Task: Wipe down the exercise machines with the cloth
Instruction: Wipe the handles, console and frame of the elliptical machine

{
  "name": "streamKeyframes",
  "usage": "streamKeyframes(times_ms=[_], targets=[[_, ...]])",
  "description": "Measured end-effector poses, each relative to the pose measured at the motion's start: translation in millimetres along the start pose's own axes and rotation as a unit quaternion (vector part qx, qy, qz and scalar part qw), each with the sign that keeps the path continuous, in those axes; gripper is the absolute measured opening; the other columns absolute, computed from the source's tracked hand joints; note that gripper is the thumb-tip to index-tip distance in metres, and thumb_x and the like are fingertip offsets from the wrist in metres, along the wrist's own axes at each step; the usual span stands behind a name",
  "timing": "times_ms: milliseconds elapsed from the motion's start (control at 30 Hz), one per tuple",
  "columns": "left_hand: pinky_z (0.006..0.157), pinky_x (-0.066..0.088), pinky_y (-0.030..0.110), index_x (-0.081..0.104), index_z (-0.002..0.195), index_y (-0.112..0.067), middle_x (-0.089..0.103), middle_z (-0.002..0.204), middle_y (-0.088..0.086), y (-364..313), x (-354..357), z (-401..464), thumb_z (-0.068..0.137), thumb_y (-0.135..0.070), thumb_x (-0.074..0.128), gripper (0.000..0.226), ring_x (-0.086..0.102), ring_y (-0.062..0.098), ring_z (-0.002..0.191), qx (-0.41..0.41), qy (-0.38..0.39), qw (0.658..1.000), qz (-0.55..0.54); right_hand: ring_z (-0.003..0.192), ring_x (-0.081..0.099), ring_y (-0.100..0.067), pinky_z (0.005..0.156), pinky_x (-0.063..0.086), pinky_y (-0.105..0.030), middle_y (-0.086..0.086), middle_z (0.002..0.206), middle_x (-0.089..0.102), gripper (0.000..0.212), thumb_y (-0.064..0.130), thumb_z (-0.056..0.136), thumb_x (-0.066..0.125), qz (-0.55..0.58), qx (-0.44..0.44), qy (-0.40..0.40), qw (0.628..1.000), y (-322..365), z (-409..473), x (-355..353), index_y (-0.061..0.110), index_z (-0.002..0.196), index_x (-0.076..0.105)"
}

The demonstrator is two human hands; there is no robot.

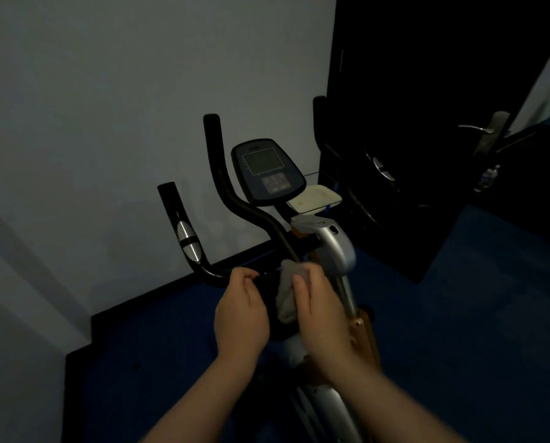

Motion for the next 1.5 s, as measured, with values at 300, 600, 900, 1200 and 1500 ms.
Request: streamKeyframes(times_ms=[300, 600, 900, 1200, 1500], targets=[[0.057, 0.046, 0.047, 0.052, 0.098, -0.027, 0.060, 0.070, 0.002, 0, 2, 1, 0.101, -0.024, 0.029, 0.023, 0.056, 0.021, 0.062, 0.004, 0.010, 1.000, -0.028, 0.082, 0.059, 0.002, 0.066, 0.047, -0.018, 0.010, 0.092, 0.061, 0.021, 0.044, 0.100, 0.033, 0.053, 0.040, -0.088, 0.994, 12, 4, 6, 0.034, 0.096, 0.051], [0.054, 0.045, 0.047, 0.051, 0.096, -0.026, 0.059, 0.068, 0.005, 2, 2, 3, 0.100, -0.024, 0.031, 0.020, 0.055, 0.023, 0.060, 0.015, 0.017, 0.999, -0.043, 0.072, 0.057, -0.007, 0.054, 0.038, -0.022, 0.005, 0.080, 0.058, 0.034, 0.044, 0.102, 0.031, -0.076, 0.057, 0.006, 0.995, 19, 21, -9, 0.019, 0.090, 0.050], [0.052, 0.037, 0.032, 0.053, 0.097, -0.027, 0.058, 0.071, -0.003, 2, 1, 3, 0.101, -0.025, 0.032, 0.022, 0.054, 0.015, 0.063, 0.010, 0.002, 1.000, -0.022, 0.077, 0.059, -0.019, 0.061, 0.045, -0.036, -0.001, 0.085, 0.060, 0.027, 0.041, 0.102, 0.031, -0.204, 0.017, 0.067, 0.976, 28, 20, -11, 0.020, 0.095, 0.046], [0.056, 0.034, 0.025, 0.046, 0.094, -0.024, 0.049, 0.090, -0.010, 1, -1, 1, 0.100, -0.030, 0.033, 0.015, 0.050, 0.002, 0.077, 0.043, -0.095, 0.994, -0.021, 0.086, 0.061, -0.026, 0.069, 0.049, -0.040, -0.007, 0.094, 0.063, 0.036, 0.048, 0.101, 0.030, -0.327, -0.055, 0.216, 0.918, 40, 45, -16, 0.018, 0.100, 0.048], [0.052, 0.035, 0.033, 0.046, 0.079, -0.024, 0.056, 0.069, -0.001, 1, -1, -1, 0.099, -0.035, 0.033, 0.026, 0.053, 0.018, 0.063, -0.016, -0.061, 0.998, 0.003, 0.099, 0.057, -0.030, 0.066, 0.045, -0.037, -0.008, 0.121, 0.050, 0.027, 0.021, 0.100, 0.042, -0.497, -0.178, 0.299, 0.795, 52, 53, -11, 0.014, 0.125, 0.041]])
Point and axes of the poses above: each hand's wrist, its own z-axis towards the middle knuckle, its own x-axis out of the palm, y = z × x, the point moved 2 cm from there along z, towards the middle knuckle
